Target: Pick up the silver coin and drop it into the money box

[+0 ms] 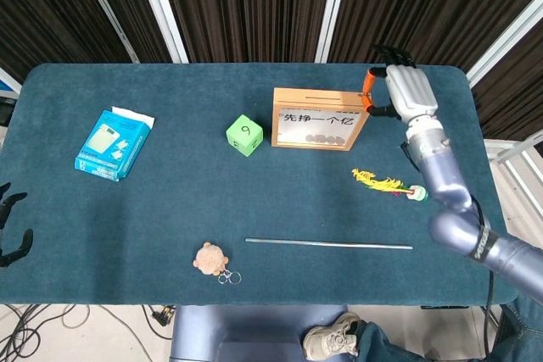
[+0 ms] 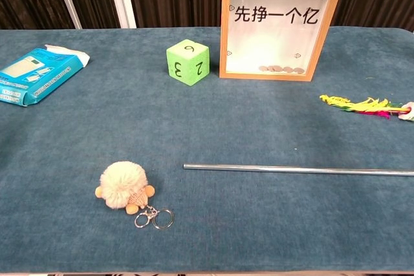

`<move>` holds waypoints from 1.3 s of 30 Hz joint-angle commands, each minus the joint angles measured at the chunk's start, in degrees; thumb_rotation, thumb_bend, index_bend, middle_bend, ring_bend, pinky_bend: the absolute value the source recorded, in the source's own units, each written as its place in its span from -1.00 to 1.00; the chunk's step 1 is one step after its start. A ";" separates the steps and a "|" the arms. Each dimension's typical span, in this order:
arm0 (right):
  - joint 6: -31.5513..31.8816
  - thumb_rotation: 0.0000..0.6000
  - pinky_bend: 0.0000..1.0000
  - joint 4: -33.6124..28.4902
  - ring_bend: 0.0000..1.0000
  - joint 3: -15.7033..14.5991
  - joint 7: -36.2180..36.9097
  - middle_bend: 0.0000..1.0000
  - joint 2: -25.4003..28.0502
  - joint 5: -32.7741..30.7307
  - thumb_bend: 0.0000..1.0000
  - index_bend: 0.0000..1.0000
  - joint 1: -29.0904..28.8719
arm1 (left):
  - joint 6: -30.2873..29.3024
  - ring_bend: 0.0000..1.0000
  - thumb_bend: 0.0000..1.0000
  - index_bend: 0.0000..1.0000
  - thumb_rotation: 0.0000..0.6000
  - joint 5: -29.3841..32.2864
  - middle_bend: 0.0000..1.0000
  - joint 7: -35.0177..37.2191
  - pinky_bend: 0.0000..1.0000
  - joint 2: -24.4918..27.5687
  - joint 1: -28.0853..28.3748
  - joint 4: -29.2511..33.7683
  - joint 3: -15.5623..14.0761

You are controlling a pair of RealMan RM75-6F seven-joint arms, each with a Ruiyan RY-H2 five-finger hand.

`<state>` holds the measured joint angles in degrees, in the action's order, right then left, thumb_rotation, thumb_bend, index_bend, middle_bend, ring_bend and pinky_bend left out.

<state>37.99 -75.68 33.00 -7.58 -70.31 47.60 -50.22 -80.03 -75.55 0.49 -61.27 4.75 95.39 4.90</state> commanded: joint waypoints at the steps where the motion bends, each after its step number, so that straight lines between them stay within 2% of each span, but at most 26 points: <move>1: -8.51 1.00 -1.00 6.38 -1.00 -0.28 2.34 -0.82 -0.89 -3.32 -0.04 0.68 -5.24 | 0.32 -1.00 -0.13 -0.59 1.00 0.33 -0.97 -0.31 -0.90 0.06 0.13 0.22 0.03; 12: -24.12 1.00 -1.00 21.23 -1.00 -1.77 8.81 -0.83 -3.44 -7.21 -0.04 0.68 -13.99 | 2.32 -1.00 -0.13 -0.59 1.00 2.82 -0.97 -1.65 -0.90 0.54 0.68 1.78 0.22; 17: -27.69 1.00 -1.00 25.20 -1.00 -3.01 10.84 -0.84 -4.58 -7.35 -0.04 0.68 -16.12 | 2.77 -1.00 -0.13 -0.60 1.00 3.61 -0.97 -1.92 -0.90 0.85 0.75 2.34 0.28; 24: -29.49 1.00 -1.00 26.79 -1.00 -4.06 13.71 -0.85 -5.71 -6.41 -0.04 0.68 -16.98 | 3.01 -1.00 -0.13 -0.60 1.00 4.08 -0.97 -2.04 -0.90 1.15 0.77 2.80 0.27; 39: -26.53 1.00 -1.00 24.37 -1.00 -6.06 17.23 -0.85 -6.44 -2.43 -0.04 0.65 -17.15 | 3.18 -1.00 -0.13 -0.60 1.00 4.00 -0.97 -1.68 -0.90 1.50 0.74 3.08 0.01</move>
<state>11.34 -51.21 27.09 9.52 -76.71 45.00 -67.30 -76.87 -71.56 -1.19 -59.78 5.48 98.46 4.92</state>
